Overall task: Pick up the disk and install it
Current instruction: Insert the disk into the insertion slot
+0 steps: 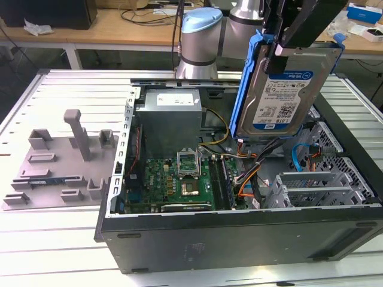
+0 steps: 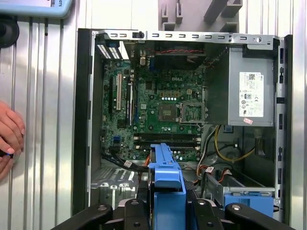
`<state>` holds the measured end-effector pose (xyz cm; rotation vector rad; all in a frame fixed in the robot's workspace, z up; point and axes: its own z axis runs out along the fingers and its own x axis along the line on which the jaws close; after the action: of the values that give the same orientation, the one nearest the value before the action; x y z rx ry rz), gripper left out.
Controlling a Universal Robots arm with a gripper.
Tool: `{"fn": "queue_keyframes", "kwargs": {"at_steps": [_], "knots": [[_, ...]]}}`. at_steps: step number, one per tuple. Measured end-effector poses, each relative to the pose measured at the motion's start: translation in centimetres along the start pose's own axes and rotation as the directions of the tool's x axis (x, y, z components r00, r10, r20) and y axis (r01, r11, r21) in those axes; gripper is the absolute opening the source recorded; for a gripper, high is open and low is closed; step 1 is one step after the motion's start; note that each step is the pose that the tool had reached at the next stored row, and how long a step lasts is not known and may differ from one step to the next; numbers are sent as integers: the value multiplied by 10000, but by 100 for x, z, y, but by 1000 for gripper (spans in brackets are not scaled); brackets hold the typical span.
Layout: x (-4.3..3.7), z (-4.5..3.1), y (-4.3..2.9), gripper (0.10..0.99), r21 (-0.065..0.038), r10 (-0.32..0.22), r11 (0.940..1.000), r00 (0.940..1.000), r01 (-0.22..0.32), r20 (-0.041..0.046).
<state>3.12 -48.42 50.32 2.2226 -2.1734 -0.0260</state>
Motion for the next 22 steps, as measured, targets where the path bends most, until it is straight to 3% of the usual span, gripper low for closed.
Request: {"fn": "queue_keyframes", "kwargs": {"at_steps": [1, 2, 5, 10, 22], "knots": [[0, 1, 6, 369, 153, 0, 9999, 10000, 0, -3], [1, 3, 7, 369, 218, 21, 9998, 10000, -21, -5], [9, 11, 7, 369, 207, 153, 9997, 9999, -154, 71], [58, 31, 7, 369, 143, 377, 9992, 9987, -382, 340], [347, 68, 13, 369, 121, 490, 9987, 9973, -497, 555]]}}
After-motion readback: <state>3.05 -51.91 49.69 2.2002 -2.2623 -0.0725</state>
